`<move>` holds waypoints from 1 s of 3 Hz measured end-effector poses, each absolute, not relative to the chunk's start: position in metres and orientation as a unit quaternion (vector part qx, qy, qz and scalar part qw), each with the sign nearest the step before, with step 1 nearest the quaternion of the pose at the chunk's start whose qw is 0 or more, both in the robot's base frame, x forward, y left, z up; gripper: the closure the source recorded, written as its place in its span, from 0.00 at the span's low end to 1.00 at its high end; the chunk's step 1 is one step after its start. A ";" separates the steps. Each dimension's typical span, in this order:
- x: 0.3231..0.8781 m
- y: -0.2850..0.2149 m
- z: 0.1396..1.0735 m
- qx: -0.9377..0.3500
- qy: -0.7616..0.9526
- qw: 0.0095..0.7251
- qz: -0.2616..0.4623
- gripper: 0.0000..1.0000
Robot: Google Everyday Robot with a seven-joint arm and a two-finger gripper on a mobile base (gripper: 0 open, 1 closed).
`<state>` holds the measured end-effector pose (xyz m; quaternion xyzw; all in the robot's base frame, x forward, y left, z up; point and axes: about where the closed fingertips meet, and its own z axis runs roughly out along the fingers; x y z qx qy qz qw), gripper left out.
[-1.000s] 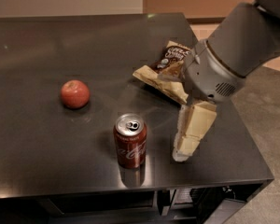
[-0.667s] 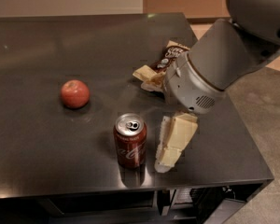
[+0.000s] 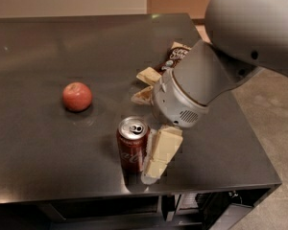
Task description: Move coke can near apple
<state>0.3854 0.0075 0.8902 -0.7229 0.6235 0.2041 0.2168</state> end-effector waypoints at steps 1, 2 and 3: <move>0.383 0.015 0.888 -0.720 0.622 0.219 0.216 0.05; 0.385 0.018 0.889 -0.716 0.623 0.221 0.222 0.23; 0.390 0.016 0.892 -0.707 0.633 0.221 0.222 0.45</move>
Offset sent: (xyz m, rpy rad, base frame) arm 0.0052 0.0112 -0.0042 0.0494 0.0388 -0.0136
